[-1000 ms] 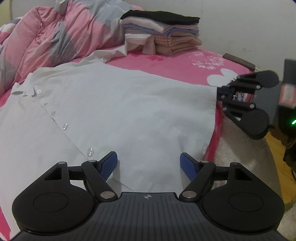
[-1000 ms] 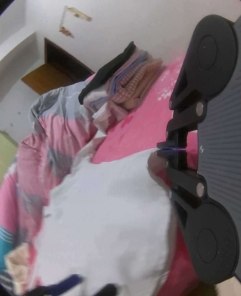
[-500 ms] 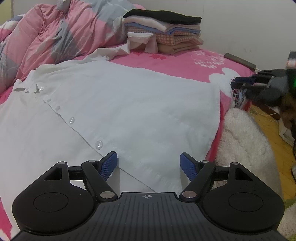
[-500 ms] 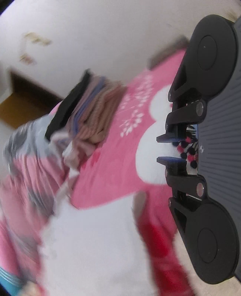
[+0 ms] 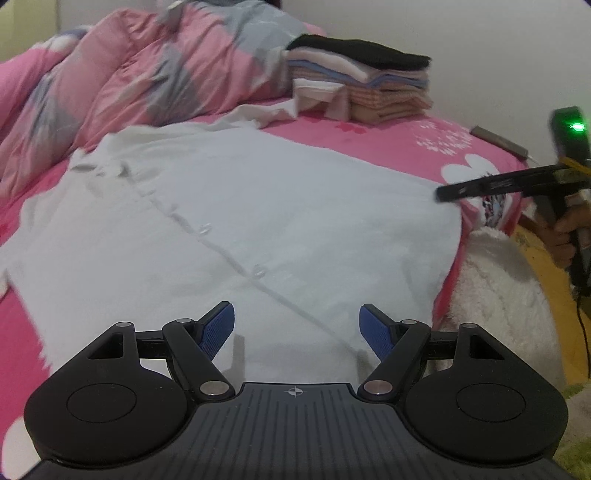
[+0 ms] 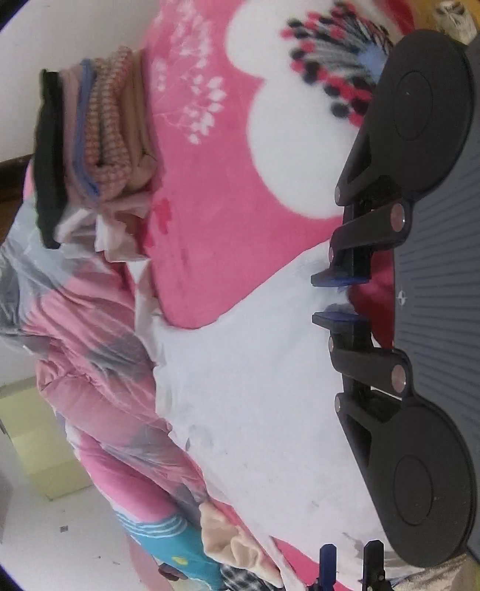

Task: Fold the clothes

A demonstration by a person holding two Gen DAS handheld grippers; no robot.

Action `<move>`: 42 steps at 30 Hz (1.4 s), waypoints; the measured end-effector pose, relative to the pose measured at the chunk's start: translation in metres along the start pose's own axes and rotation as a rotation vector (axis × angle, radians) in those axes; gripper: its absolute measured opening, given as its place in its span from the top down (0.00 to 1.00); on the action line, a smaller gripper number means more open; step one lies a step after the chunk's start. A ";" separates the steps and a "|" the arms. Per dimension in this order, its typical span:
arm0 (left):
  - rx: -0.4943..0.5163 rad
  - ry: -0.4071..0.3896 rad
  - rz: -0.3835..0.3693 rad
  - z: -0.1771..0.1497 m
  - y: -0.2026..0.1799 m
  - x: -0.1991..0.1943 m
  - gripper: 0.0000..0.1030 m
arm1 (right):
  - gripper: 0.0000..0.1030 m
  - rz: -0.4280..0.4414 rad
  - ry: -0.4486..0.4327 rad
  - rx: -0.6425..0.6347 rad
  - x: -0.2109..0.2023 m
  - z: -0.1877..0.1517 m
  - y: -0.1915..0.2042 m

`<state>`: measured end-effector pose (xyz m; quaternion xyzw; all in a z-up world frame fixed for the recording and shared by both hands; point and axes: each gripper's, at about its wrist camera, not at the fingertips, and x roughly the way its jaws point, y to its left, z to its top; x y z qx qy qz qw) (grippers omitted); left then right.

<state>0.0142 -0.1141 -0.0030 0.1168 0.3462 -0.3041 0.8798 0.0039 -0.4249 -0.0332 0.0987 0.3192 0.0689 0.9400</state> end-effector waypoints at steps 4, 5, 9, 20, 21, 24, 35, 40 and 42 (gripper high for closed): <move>-0.055 -0.015 0.020 -0.003 0.015 -0.010 0.27 | 0.85 0.105 -0.069 -0.116 -0.027 0.008 0.035; -0.069 -0.019 0.025 -0.004 0.019 -0.012 0.27 | 0.85 0.143 -0.063 -0.133 -0.024 0.008 0.044; -0.125 -0.034 0.041 -0.006 0.033 -0.021 0.27 | 0.85 0.234 0.006 -0.191 -0.001 -0.006 0.081; -0.214 -0.118 0.034 0.015 0.080 -0.038 0.27 | 0.84 0.252 0.062 -0.181 0.020 0.015 0.110; -0.205 -0.127 0.029 0.021 0.081 -0.034 0.27 | 0.83 0.261 0.050 -0.159 0.019 0.024 0.107; -0.176 -0.154 0.015 0.039 0.084 -0.021 0.27 | 0.83 0.268 0.020 -0.073 0.026 0.057 0.095; -0.179 -0.126 0.007 0.089 0.108 0.085 0.27 | 0.74 0.234 0.092 -0.039 0.154 0.189 0.065; -0.231 -0.110 -0.004 0.086 0.126 0.125 0.27 | 0.74 0.180 0.141 -0.117 0.249 0.214 0.072; -0.266 -0.103 -0.016 0.078 0.134 0.133 0.27 | 0.74 0.138 0.139 -0.188 0.281 0.220 0.083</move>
